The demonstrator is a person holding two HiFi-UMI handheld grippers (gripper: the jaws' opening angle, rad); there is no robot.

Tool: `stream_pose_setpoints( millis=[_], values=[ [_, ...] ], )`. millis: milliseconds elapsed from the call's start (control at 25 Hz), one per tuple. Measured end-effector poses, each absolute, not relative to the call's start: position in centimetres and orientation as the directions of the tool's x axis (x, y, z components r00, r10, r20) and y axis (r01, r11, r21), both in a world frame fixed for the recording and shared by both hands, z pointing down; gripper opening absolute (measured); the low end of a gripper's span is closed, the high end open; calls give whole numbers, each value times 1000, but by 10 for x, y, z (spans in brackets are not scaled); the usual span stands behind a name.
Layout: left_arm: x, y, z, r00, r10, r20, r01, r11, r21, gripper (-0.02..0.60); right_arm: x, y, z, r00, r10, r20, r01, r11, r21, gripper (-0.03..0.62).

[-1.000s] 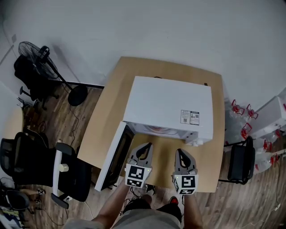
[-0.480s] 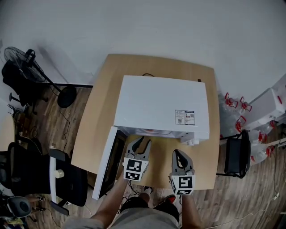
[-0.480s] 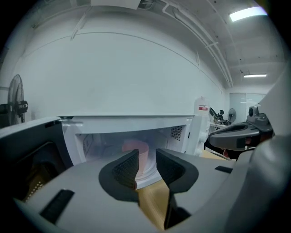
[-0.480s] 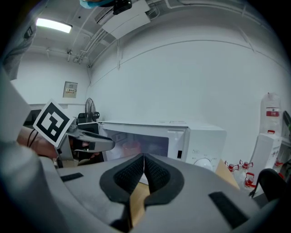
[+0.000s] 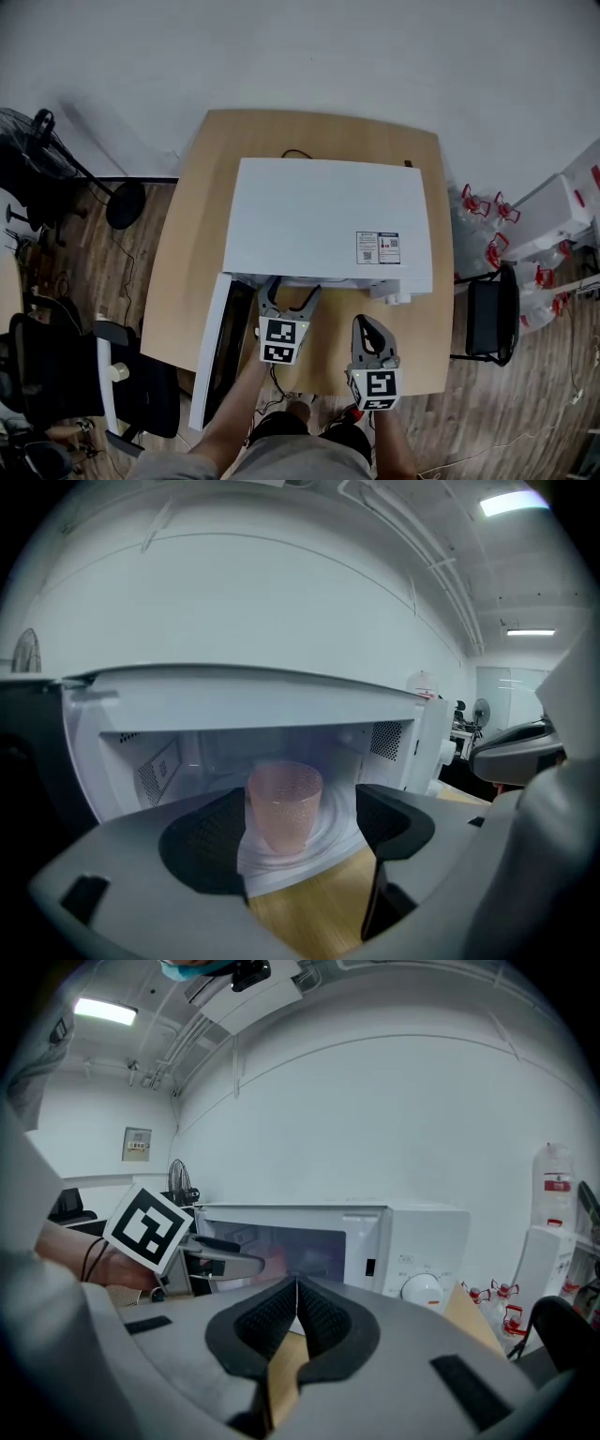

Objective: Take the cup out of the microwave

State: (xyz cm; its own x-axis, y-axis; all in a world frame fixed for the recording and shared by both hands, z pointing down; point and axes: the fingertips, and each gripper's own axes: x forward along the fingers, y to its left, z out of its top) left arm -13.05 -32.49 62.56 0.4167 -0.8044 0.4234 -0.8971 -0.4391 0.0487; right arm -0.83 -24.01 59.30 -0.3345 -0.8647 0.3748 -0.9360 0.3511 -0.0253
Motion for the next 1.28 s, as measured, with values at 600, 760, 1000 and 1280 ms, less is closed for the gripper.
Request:
stream_pose_setpoints(
  millis=[600,760,1000,1280],
  values=[
    [-129,-363,653,397,-806,438,-906,-420,50,390,-5,-251,605,-313,-861,401,-944,329,-30,18],
    [-128,-368,657,391,-806,444,-908,-418,41,390,-4,-251,607,-312,-859,405,-944,327,-32,18],
    [-124,-373,664,388,-803,453,-908,-416,41,390,4,-250,607,-299,-863,407,-949,315,-29,18],
    [-125,-377,666,361,-812,459,-917,-398,18,388,15,-245,610,-280,-864,419,-955,297,-25,18]
  ],
)
